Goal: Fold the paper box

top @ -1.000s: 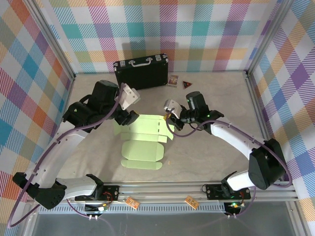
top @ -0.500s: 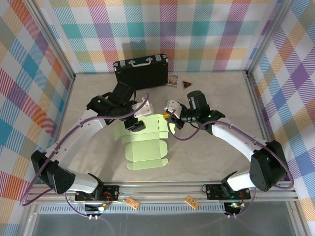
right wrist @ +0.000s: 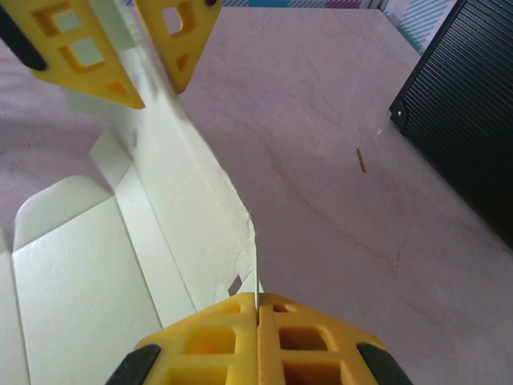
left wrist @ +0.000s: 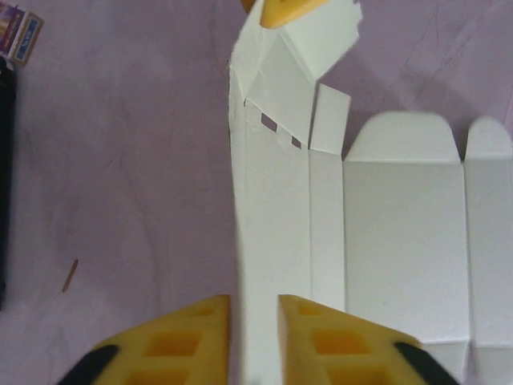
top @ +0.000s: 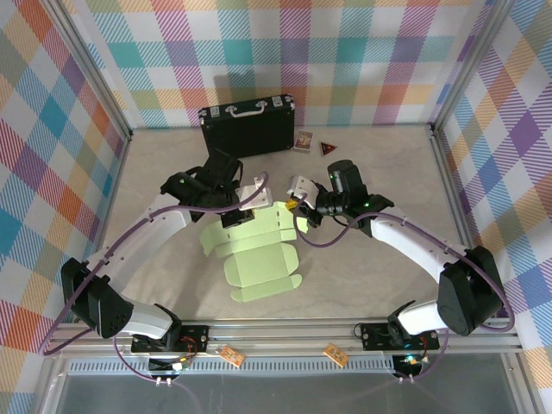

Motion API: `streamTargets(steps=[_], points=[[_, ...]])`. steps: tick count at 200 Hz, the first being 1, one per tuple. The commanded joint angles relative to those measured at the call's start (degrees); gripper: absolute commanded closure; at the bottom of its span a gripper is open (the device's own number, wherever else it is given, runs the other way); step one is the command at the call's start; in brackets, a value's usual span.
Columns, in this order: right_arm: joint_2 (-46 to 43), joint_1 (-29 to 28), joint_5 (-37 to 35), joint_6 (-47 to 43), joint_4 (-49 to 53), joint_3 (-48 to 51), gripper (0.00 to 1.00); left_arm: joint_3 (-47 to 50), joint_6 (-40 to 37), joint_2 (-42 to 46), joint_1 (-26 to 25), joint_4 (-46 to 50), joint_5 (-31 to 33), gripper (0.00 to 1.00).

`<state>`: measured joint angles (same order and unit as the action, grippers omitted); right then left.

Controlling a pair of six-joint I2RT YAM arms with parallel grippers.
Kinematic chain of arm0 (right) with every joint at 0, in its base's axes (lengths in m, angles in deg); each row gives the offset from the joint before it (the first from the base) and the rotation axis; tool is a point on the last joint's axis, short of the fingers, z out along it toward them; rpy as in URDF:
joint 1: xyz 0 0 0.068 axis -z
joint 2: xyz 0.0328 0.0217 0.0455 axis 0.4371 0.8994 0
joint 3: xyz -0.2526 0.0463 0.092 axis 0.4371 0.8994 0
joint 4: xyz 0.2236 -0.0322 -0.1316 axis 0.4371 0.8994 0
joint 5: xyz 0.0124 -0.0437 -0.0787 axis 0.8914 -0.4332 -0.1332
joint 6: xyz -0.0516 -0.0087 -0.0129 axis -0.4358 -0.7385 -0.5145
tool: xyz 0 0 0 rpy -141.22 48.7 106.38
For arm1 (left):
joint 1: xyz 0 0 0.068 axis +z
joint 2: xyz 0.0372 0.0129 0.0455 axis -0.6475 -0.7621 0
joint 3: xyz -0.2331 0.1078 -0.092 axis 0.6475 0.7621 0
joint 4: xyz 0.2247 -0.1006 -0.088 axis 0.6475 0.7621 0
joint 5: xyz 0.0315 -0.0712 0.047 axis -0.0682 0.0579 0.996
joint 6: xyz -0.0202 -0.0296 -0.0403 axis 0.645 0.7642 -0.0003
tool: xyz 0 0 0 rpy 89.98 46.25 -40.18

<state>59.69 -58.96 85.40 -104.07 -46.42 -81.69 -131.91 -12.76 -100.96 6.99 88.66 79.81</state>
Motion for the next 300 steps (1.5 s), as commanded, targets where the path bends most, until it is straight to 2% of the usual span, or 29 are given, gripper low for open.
streamTargets(steps=[1, 23, 45, 62, 76, 83, 100, 111, 136, 148, 163, 178, 207, 252, 300], points=[[-1.53, -0.29, 1.75, -1.38, -1.38, 0.34, 1.0, 1.5, -0.92, 0.48, -0.53, -0.7, -1.23, 0.81], [-1.91, -0.27, 1.76, -1.41, -2.08, 0.95, 1.0, 2.01, -0.88, -0.01, -0.73, -0.58, -0.48, 0.82], [-1.76, -0.27, 1.68, -1.28, -2.28, 1.13, 1.0, 2.17, -0.73, 0.05, -0.94, -0.66, -0.24, 0.89], [-1.7, -0.27, 1.71, -1.14, -2.55, 1.07, 1.0, 2.69, -0.43, 0.56, -1.17, -1.49, 0.22, 1.0], [-1.72, -0.32, 1.91, -0.56, -2.77, 1.16, 1.0, 3.22, -0.37, 1.21, -1.34, -2.11, 0.59, 1.0], [-1.76, -0.27, 2.07, 0.01, -2.94, 1.12, 0.94, 3.56, -0.37, 1.59, -1.29, -2.46, 0.68, 1.0], [-2.32, -0.27, 2.9, 2.34, -3.05, 0.92, 0.67, 4.72, -0.39, 2.79, -1.41, -2.98, 0.56, 1.0], [-3.14, -0.28, 4.14, 3.28, -3.03, 1.04, 0.54, 5.92, -0.7, 3.67, -1.44, -4.01, 1.16, 1.0], [-7.85, 0.93, 5.66, 7.74, -7.93, 4.24, 0.4, 7.77, -2.28, 4.86, -1.39, -5.42, 3.33, 1.0], [-10.3, 2.57, 2.87, 11.62, -13.24, 7.02, 0.32, 7.91, -2.99, 5.36, -1.44, -5.15, 3.11, 1.0], [-12.11, 5.4, -1.18, 15.12, -16.32, 8.93, 0.33, 8.27, -3.79, 6.16, -1.44, -5.04, 1.95, 1.0], [-12.09, 8.52, -2.29, 16.85, -16.91, 9.99, 0.35, 8.69, -4.73, 6.94, -1.42, -5.07, 0.82, 1.0], [-6.8, 9.05, -5.27, 13.79, -7.65, 5.6, 0.41, 8.84, -5.54, 7.17, -1.4, -4.46, -0.5, 1.0], [-4.15, 7.32, 8.67, 10.74, -8.62, 6.32, 0.42, 8.17, -5.51, 7.12, -1.41, -3.23, -2.4, 1.0], [-1.33, 3.35, 15.93, 5.68, -5.06, 4.4, 0.42, 8.07, -5.49, 6.95, -1.44, -3.0, -2.75, 1.0]])
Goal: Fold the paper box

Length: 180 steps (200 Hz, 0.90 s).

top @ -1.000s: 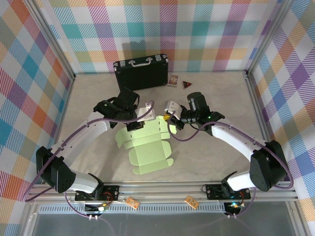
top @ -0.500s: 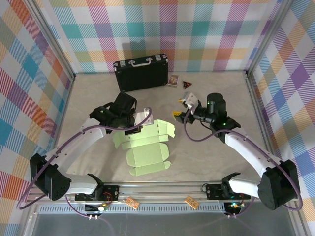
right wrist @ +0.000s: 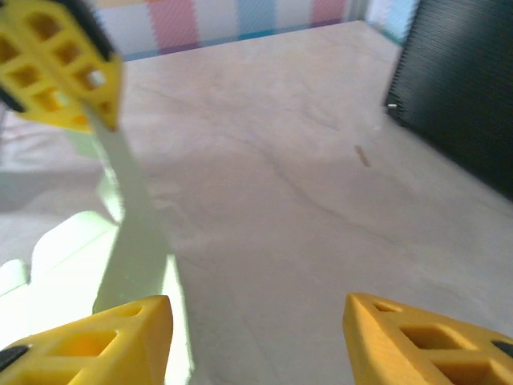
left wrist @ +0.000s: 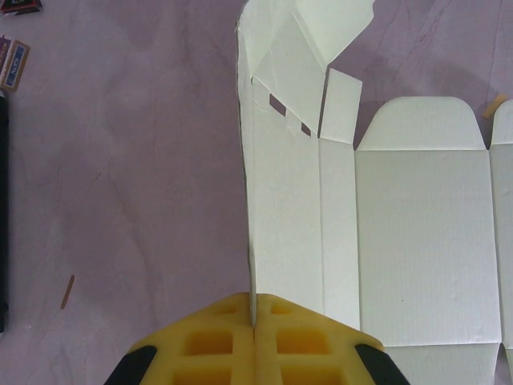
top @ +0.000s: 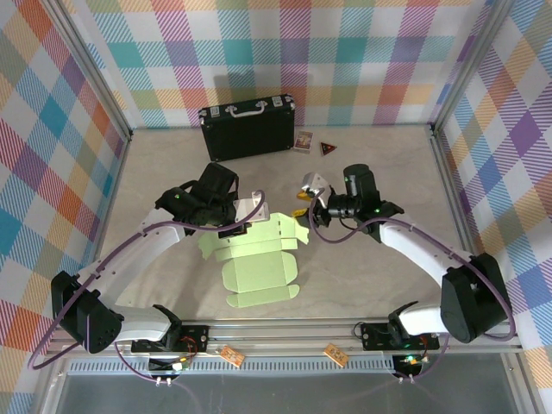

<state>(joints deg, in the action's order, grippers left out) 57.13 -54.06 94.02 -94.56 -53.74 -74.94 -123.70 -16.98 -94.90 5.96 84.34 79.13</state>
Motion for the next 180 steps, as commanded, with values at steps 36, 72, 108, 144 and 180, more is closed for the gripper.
streamTargets(steps=[36, 72, 108, 144, 180], points=[[2.86, -3.26, 8.78, -5.65, 1.33, -3.17, 0.42, -0.12, -1.37, 0.99, -0.38, 1.24, -3.03, 1.0], [5.19, -4.1, 10.19, -5.87, 0.38, -5.35, 0.44, -0.17, -1.72, 1.09, -0.49, 1.83, -4.43, 1.0], [7.64, -5.25, 12.37, -8.22, 2.47, -7.54, 0.53, 0.04, -2.02, 1.6, -0.57, 1.91, -5.85, 1.0], [8.35, -5.65, 13.79, -8.49, 2.42, -7.95, 0.67, 0.22, -1.98, 1.64, -0.68, 1.99, -5.8, 1.0], [8.23, -5.7, 13.87, -8.98, 2.97, -8.08, 0.84, 0.39, -2.06, 1.72, -0.84, 1.89, -5.67, 1.0]])
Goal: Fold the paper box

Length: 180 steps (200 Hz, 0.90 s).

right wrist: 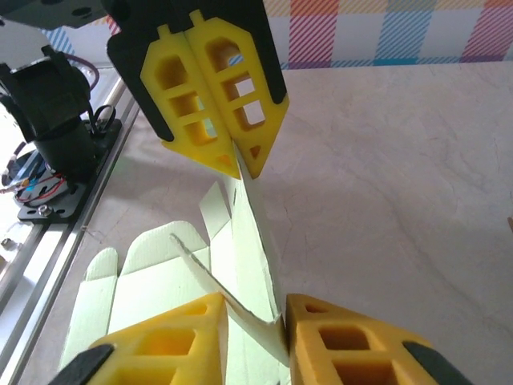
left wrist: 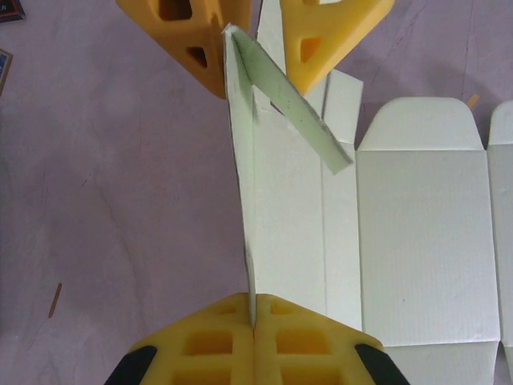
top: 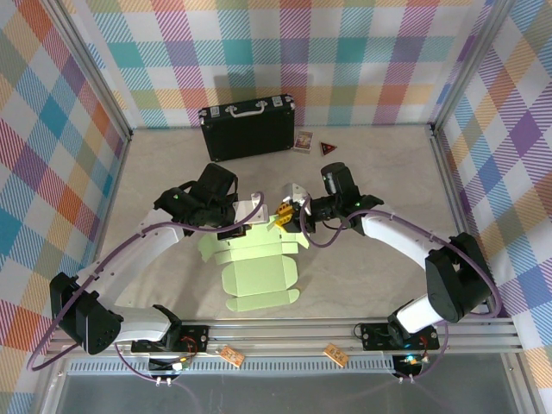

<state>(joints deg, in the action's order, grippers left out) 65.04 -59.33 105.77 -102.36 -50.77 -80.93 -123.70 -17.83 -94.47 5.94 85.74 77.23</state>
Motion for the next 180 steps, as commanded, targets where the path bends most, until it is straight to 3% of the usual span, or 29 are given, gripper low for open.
streamTargets(steps=[1, 34, 83, 109, 133, 167, 180], points=[[0.33, -0.48, 2.05, -1.21, 0.0, -2.09, 0.85, 0.39, -1.21, 1.24, -0.83, 0.5, -3.77, 1.0], [0.0, -0.52, 1.58, -2.03, 0.38, -2.09, 1.0, 0.51, -1.21, 1.24, -0.92, 0.65, -3.49, 1.0], [-0.44, -0.43, 0.37, -3.29, 0.54, -1.66, 1.0, 0.48, -1.12, 1.72, -1.0, 0.76, -3.57, 1.0], [-0.57, -0.43, -1.66, -2.99, -0.52, -0.6, 0.78, 0.67, -1.12, 1.98, -1.09, 0.7, -3.59, 1.0], [0.07, -0.45, -2.05, -3.23, 0.36, -0.89, 0.76, 0.53, -0.87, 2.34, -1.09, 0.5, -4.22, 1.0], [0.68, -0.43, -1.55, -4.94, 3.26, -2.12, 1.0, 0.83, -0.86, 2.62, -1.18, 0.48, -4.21, 1.0], [0.79, -0.43, -1.79, -5.19, 3.31, -2.27, 1.0, 0.83, -0.85, 2.65, -1.16, 0.41, -4.13, 1.0]])
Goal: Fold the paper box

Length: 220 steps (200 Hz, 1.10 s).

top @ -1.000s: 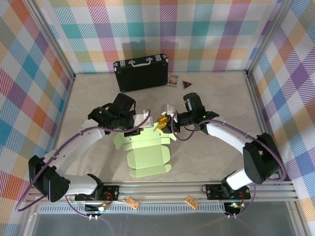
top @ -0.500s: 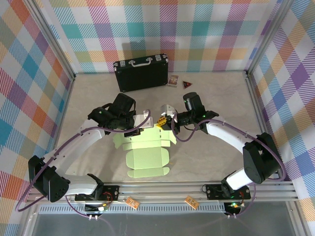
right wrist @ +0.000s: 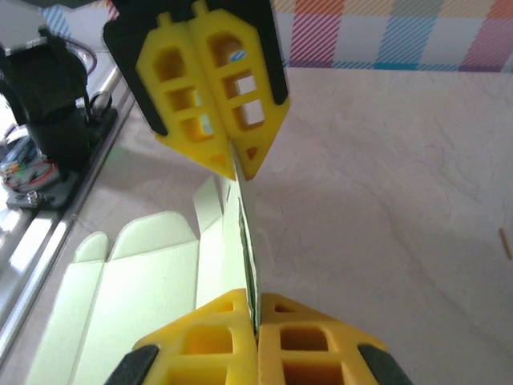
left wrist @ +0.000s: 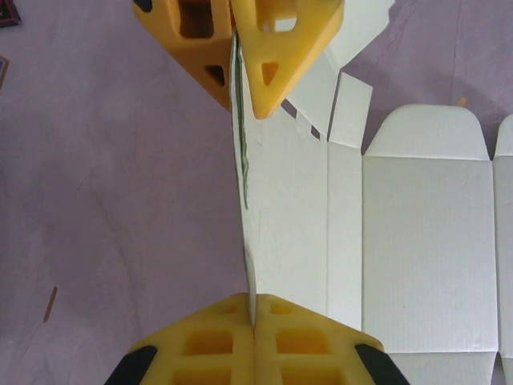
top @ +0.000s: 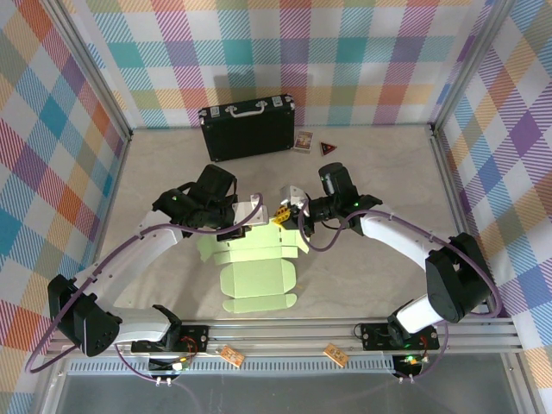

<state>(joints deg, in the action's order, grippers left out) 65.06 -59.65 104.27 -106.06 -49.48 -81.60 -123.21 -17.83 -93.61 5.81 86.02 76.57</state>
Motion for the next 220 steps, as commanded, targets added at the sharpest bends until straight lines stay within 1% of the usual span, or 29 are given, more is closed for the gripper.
streamTargets(steps=[1, 51, 55, 57, 69, 74, 82, 86, 94, 107, 134, 151, 168, 173, 176, 184, 205, 220], points=[[0.77, -0.1, -0.28, -1.45, 1.95, -1.59, 1.0, 0.35, -0.85, 1.77, -1.04, 0.13, -3.51, 1.0], [0.73, -0.1, -1.44, -1.22, 0.84, -1.89, 1.0, 0.44, -0.51, 1.4, -1.04, -0.1, -2.78, 1.0], [0.62, -0.12, -2.18, -0.69, 0.15, -1.73, 0.88, 0.52, -0.51, 1.27, -1.02, -0.2, -2.61, 1.0], [0.6, -0.11, -2.84, -0.24, -0.36, -1.69, 0.85, 0.52, -0.51, 1.3, -1.04, -0.22, -2.53, 1.0], [-0.08, -0.15, -4.23, 0.98, -2.63, -0.62, 0.77, 0.61, -0.49, 1.14, -1.02, -0.34, -2.0, 1.0], [-0.46, -0.1, -4.15, 1.03, -2.9, -0.33, 0.69, 0.75, -0.49, 1.01, -1.04, -0.49, -1.77, 1.0], [-1.08, -0.1, -4.6, 1.94, -3.93, 0.22, 0.54, 0.75, -0.34, 0.83, -1.04, -0.66, -1.48, 1.0], [-1.35, -0.1, -5.06, 2.76, -4.82, 0.53, 0.48, 0.79, -0.28, 0.76, -1.0, -0.87, -1.18, 1.0], [-2.12, -0.01, -6.25, 4.38, -6.66, 1.29, 0.4, 0.79, -0.09, 0.57, -1.01, -1.14, -0.86, 1.0], [-3.72, 0.31, -8.11, 6.83, -9.55, 2.99, 0.34, 0.9, 0.01, 0.17, -1.05, -1.63, -0.13, 1.0], [-8.34, 1.57, -13.76, 16.86, -18.5, 8.36, 0.26, 0.97, 0.61, -1.11, -1.03, -2.47, 0.87, 1.0], [-11.88, 2.26, -19.42, 24.07, -21.59, 11.59, 0.17, 0.75, 1.38, -2.26, -1.05, -3.22, 1.86, 1.0], [-15.5, 2.58, -24.45, 29.25, -20.04, 13.31, 0.16, 0.64, 2.1, -3.24, -1.03, -4.16, 3.14, 1.0], [-16.6, 2.64, -25.57, 29.86, -19.09, 13.69, 0.14, 0.54, 2.25, -3.49, -1.0, -4.26, 3.33, 1.0], [-17.07, 2.69, -26.27, 32.13, -18.51, 13.83, 0.14, 0.46, 2.37, -3.66, -1.04, -4.34, 3.44, 1.0], [-18.78, 2.8, -27.61, 34.1, -16.95, 14.28, 0.13, 0.31, 2.62, -3.94, -0.99, -4.59, 3.89, 1.0], [-21.88, 2.8, -28.45, 36.22, -11.95, 14.63, 0.12, -0.05, 3.09, -4.56, -1.06, -5.36, 4.62, 1.0], [-23.06, 2.73, -30.59, 38.74, -9.18, 14.81, 0.12, -0.08, 3.55, -4.91, -1.04, -5.91, 4.77, 1.0]])
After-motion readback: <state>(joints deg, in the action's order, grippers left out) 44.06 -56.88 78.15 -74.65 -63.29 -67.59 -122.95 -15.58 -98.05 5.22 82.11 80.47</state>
